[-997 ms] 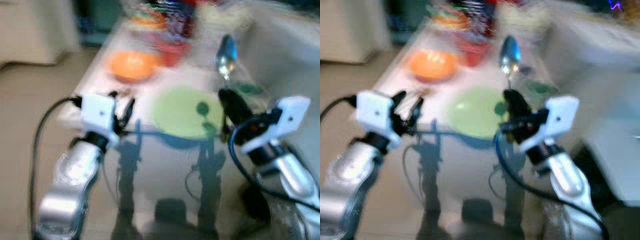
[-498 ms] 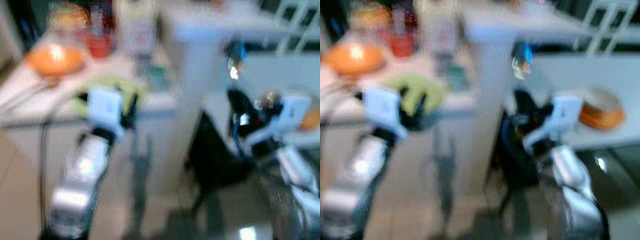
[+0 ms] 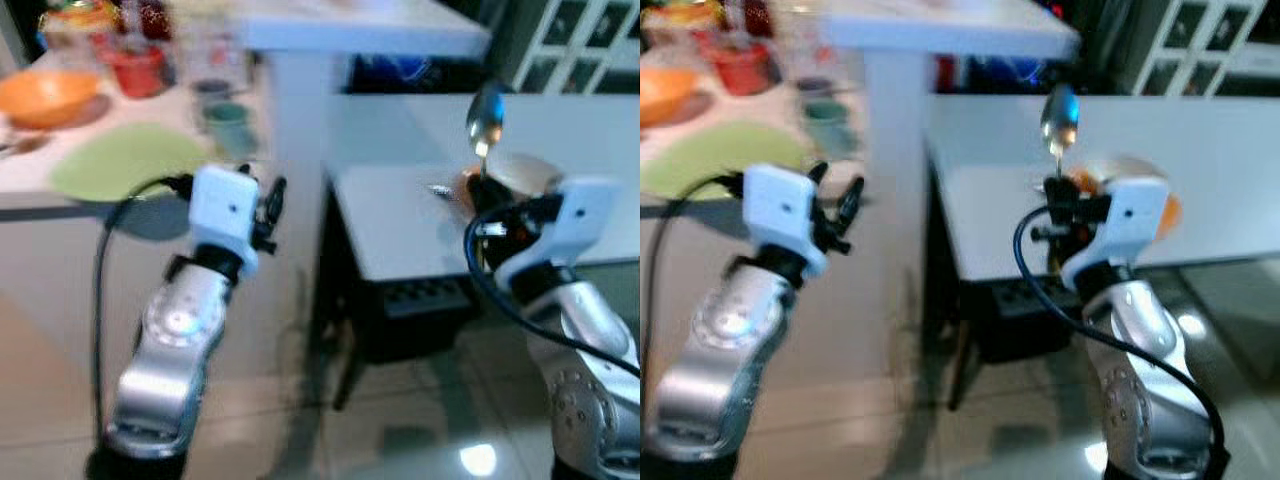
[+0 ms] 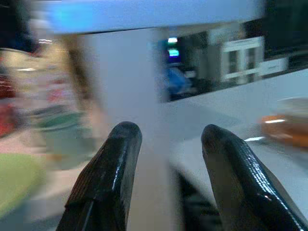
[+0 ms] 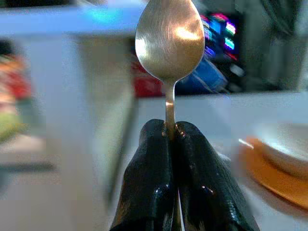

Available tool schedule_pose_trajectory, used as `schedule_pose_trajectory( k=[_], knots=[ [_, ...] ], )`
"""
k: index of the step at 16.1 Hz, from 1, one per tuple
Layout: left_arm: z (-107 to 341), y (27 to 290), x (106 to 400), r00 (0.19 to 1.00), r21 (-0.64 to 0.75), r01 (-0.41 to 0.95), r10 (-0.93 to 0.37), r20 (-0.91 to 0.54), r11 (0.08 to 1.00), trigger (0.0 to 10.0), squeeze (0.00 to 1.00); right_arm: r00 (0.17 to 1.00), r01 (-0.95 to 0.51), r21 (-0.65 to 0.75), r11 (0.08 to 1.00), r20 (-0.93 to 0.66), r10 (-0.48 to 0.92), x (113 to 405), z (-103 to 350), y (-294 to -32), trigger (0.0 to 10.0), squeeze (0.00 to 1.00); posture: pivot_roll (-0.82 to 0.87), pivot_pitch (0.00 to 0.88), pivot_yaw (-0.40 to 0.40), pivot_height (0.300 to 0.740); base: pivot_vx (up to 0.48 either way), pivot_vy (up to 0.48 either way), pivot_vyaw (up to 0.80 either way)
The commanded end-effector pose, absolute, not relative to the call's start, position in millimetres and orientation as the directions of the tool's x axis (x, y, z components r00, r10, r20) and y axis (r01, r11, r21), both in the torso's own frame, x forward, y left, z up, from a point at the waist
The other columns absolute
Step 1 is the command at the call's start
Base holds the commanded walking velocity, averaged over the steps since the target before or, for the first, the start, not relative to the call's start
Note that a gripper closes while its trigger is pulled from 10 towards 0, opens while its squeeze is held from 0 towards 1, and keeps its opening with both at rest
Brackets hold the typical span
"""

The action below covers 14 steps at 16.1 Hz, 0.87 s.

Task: Setting the table

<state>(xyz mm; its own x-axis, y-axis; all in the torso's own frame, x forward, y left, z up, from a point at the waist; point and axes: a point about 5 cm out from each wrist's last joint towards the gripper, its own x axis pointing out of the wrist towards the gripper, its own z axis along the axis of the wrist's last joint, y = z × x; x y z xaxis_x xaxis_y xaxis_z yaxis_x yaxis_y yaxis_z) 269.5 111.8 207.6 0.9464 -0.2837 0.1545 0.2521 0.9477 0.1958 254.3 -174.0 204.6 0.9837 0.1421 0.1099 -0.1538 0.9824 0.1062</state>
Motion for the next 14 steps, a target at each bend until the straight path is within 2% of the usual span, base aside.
schedule_pose_trajectory(
  k=[1,6,14],
  knots=[
    [211.9,113.1,271.4,0.947,0.217,0.234,-0.273,0.171,0.948,10.0,0.00,0.987,-0.134,0.090,0.987,0.096,0.125,255.8,205.3,-175.7,10.0,0.00,-0.07,0.000,-0.020,0.740,0.000,-0.472,0.00],
    [211.5,118.7,279.1,0.955,0.226,0.197,-0.239,0.176,0.954,10.0,0.00,0.993,-0.097,0.041,0.994,0.074,0.094,260.0,202.0,-180.1,10.0,0.00,-0.08,0.000,-0.016,0.740,0.000,-0.474,0.08],
    [211.5,122.0,286.2,0.961,0.234,0.160,-0.205,0.184,0.959,10.0,0.00,0.996,-0.058,0.013,0.998,0.070,0.057,263.9,202.6,-187.9,10.0,0.00,-0.08,0.000,-0.016,0.740,0.000,-0.475,0.80]
  ],
)
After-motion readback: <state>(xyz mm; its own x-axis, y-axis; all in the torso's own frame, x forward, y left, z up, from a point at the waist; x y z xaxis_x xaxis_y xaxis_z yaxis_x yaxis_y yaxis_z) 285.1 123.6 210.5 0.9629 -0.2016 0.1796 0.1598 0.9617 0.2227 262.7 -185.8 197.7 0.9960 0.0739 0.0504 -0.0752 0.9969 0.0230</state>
